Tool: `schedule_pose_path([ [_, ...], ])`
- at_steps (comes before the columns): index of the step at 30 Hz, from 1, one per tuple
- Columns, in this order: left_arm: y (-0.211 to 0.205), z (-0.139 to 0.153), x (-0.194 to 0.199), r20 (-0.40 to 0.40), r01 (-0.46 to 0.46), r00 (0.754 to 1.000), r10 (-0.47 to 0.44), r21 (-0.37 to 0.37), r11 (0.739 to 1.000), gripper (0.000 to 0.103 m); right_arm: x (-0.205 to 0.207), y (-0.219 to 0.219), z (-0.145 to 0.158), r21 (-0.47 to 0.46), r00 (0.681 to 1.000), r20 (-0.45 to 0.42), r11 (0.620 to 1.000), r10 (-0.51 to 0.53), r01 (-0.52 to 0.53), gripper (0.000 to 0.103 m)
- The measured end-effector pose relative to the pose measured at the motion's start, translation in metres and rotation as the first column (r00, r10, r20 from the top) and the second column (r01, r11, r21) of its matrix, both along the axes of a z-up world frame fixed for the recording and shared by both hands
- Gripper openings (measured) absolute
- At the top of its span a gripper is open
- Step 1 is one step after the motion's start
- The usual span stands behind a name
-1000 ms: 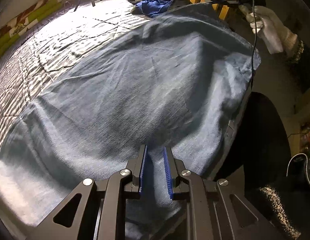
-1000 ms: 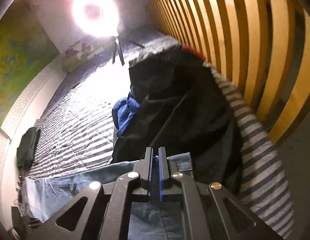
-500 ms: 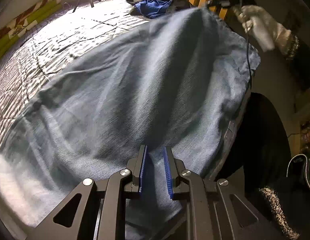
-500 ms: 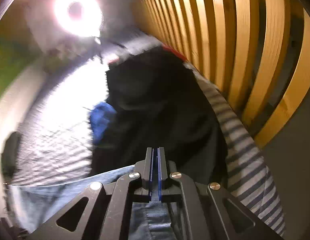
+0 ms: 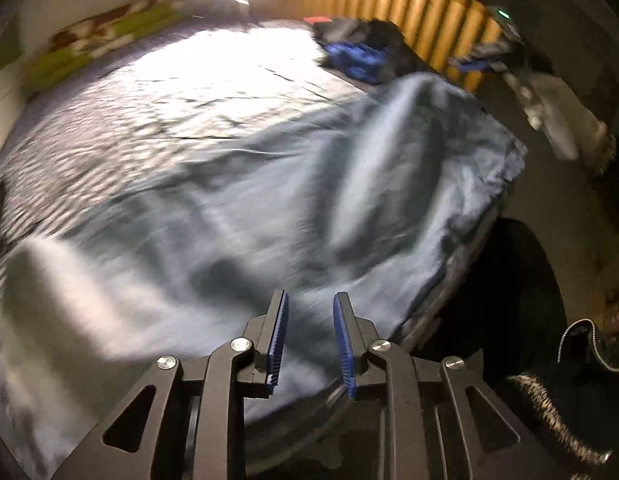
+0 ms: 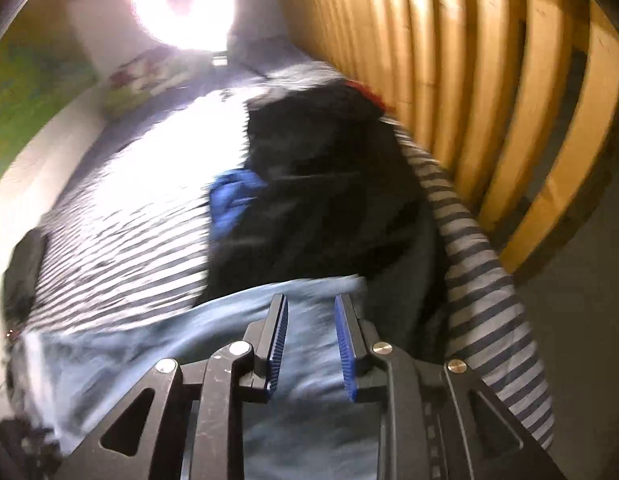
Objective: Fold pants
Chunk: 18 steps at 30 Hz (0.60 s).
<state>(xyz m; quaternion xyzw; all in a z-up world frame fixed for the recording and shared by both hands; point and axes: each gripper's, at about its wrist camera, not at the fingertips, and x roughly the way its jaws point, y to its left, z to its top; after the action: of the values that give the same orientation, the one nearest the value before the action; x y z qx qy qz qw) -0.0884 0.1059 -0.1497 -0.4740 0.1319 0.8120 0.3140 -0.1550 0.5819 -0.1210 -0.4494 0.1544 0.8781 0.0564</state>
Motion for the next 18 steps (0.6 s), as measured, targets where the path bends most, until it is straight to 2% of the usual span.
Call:
schedule_pose_path([
  [3, -0.052, 0.013, 0.002, -0.02, -0.142, 0.99, 0.142, 0.018, 0.99, 0.028, 0.003, -0.045, 0.016, -0.008, 0.992, -0.032, 0.993, 0.119, -0.119, 0.025],
  [4, -0.076, 0.016, 0.001, -0.021, -0.209, 0.978, 0.209, 0.03, 0.978, 0.031, 0.002, -0.061, 0.02, -0.013, 0.986, -0.04, 0.987, 0.162, -0.162, 0.025],
  [6, -0.13, 0.024, 0.002, -0.033, -0.353, 0.934, 0.355, 0.046, 0.935, 0.035, -0.001, -0.102, 0.021, -0.025, 0.967, -0.042, 0.967, 0.253, -0.254, 0.026],
  [7, -0.152, 0.027, 0.001, -0.045, -0.409, 0.91, 0.411, 0.049, 0.911, 0.037, -0.002, -0.126, 0.02, -0.039, 0.952, -0.041, 0.952, 0.303, -0.304, 0.026],
  [8, -0.183, 0.031, 0.001, -0.07, -0.484, 0.871, 0.486, 0.044, 0.874, 0.038, -0.001, -0.142, 0.018, -0.049, 0.941, -0.04, 0.94, 0.337, -0.339, 0.026],
  [10, -0.231, 0.036, -0.003, -0.107, -0.576, 0.811, 0.575, 0.026, 0.817, 0.045, 0.001, -0.188, 0.014, -0.07, 0.904, -0.03, 0.901, 0.427, -0.428, 0.026],
  [11, -0.255, 0.037, -0.006, -0.114, -0.613, 0.783, 0.611, 0.02, 0.79, 0.052, 0.003, -0.209, 0.012, -0.076, 0.881, -0.023, 0.878, 0.472, -0.472, 0.026],
  [13, -0.307, 0.039, -0.017, -0.138, -0.695, 0.711, 0.69, 0.008, 0.719, 0.055, 0.008, -0.261, 0.006, -0.068, 0.828, -0.004, 0.826, 0.561, -0.559, 0.026],
  [15, -0.361, 0.039, -0.033, -0.103, -0.763, 0.639, 0.762, 0.042, 0.645, 0.056, 0.013, -0.296, 0.001, -0.061, 0.787, 0.013, 0.786, 0.617, -0.615, 0.026],
  [17, -0.401, 0.038, -0.047, -0.037, -0.798, 0.594, 0.803, 0.092, 0.595, 0.062, 0.013, -0.324, -0.006, -0.05, 0.757, 0.038, 0.757, 0.653, -0.651, 0.026],
  [18, -0.418, 0.035, -0.058, 0.001, -0.809, 0.58, 0.814, 0.112, 0.577, 0.068, 0.013, -0.336, -0.009, -0.043, 0.746, 0.052, 0.747, 0.664, -0.663, 0.027],
])
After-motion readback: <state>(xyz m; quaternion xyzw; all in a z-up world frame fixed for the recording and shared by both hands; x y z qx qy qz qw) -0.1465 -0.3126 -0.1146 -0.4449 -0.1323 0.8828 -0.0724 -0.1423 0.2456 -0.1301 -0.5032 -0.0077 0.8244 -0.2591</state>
